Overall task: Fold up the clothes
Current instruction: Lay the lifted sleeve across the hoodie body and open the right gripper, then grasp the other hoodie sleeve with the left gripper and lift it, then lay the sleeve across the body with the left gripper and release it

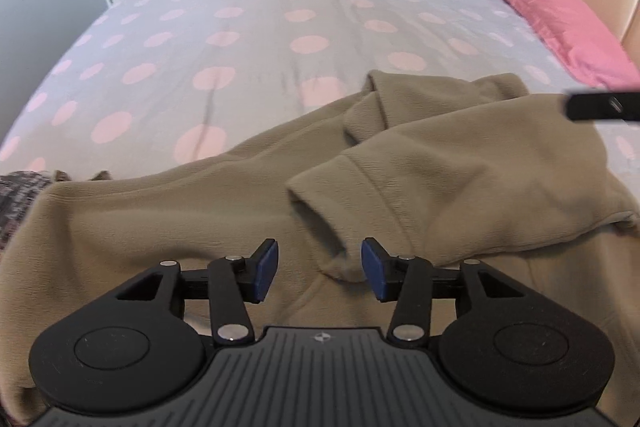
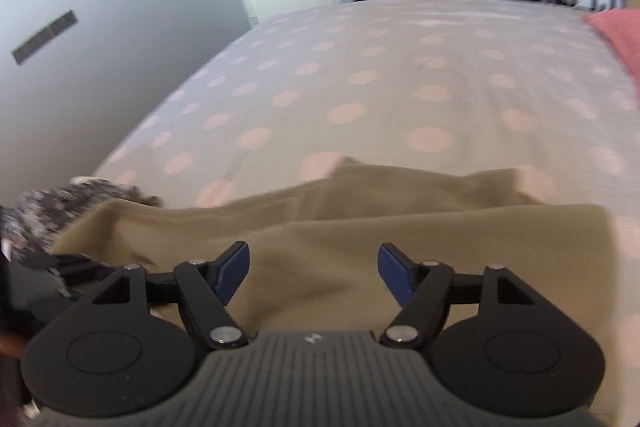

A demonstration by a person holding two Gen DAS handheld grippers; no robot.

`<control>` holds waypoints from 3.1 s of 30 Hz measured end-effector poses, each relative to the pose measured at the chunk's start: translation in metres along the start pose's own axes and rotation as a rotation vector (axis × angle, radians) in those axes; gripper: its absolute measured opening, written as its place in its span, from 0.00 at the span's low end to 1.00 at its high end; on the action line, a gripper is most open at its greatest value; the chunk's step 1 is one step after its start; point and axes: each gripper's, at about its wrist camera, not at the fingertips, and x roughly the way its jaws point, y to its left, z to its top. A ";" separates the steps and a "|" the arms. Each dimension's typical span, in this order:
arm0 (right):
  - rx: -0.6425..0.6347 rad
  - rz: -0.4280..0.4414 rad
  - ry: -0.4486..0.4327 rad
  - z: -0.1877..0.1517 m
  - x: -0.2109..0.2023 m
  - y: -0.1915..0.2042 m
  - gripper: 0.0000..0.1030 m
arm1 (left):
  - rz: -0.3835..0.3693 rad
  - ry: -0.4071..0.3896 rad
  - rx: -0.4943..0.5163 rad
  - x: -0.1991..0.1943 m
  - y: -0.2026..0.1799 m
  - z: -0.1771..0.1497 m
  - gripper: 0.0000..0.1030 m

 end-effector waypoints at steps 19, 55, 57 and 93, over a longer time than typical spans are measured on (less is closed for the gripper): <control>-0.182 -0.382 0.182 -0.143 -0.033 -0.154 0.71 | -0.112 0.027 -0.037 0.054 -0.012 0.001 0.26; -0.080 -0.318 0.028 -0.086 -0.065 -0.099 0.69 | 0.268 -0.066 -0.113 -0.077 0.079 -0.021 0.49; -0.078 -0.313 0.030 -0.086 -0.068 -0.089 0.69 | 0.331 -0.061 -0.148 -0.085 0.097 -0.030 0.55; 0.047 -0.275 0.078 -0.083 -0.053 -0.070 0.69 | -0.092 -0.187 0.094 -0.107 -0.064 0.079 0.14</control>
